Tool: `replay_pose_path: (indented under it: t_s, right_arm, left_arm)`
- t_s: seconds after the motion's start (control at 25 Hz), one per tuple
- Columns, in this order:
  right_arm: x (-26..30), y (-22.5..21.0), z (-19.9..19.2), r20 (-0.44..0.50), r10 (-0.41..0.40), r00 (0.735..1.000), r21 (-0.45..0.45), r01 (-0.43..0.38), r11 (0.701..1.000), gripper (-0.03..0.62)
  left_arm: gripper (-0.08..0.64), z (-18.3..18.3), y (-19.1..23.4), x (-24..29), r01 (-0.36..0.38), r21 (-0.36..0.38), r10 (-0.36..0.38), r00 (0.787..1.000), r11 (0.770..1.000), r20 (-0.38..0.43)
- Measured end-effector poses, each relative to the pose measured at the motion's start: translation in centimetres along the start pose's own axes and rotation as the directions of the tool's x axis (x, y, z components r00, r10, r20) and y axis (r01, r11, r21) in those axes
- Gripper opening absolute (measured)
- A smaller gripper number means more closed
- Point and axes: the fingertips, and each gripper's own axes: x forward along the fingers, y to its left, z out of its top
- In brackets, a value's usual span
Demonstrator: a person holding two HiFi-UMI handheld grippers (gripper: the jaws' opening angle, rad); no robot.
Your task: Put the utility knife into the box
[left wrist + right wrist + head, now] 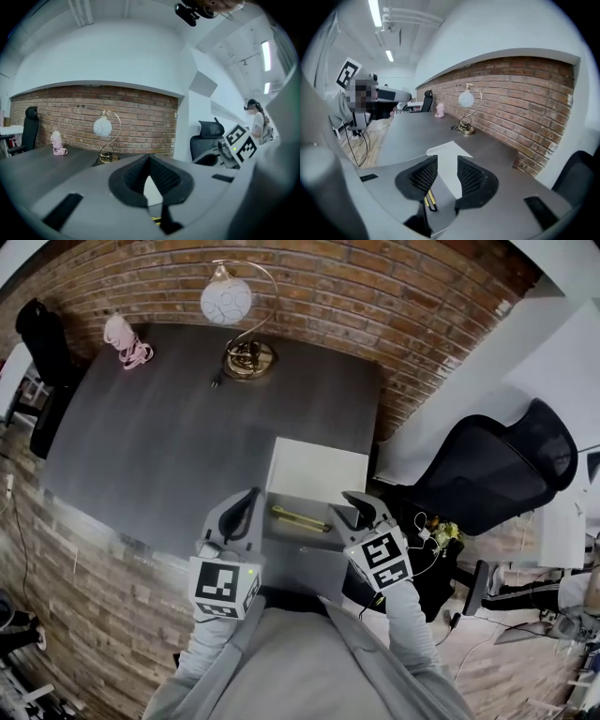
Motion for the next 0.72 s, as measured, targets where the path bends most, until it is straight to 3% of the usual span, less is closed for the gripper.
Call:
replay_pose_path:
  t_s: [0.32, 0.72]
  right_arm:
    - [-5.1, -2.0, 4.1, 0.189, -0.122, 0.974, 0.111, 0.102, 0.989, 0.138]
    - [-10.1, -3.6, 6.9, 0.358, -0.252, 0.899, 0.228, 0.177, 0.957, 0.074]
  left_arm:
    - [0.02, 1.7, -1.1, 0.2, 0.033, 0.022, -0.033, 0.999, 0.999, 0.034]
    - [0.02, 2.8, -3.0, 1.0, 0.098, 0.031, -0.1, 0.994, 0.995, 0.051]
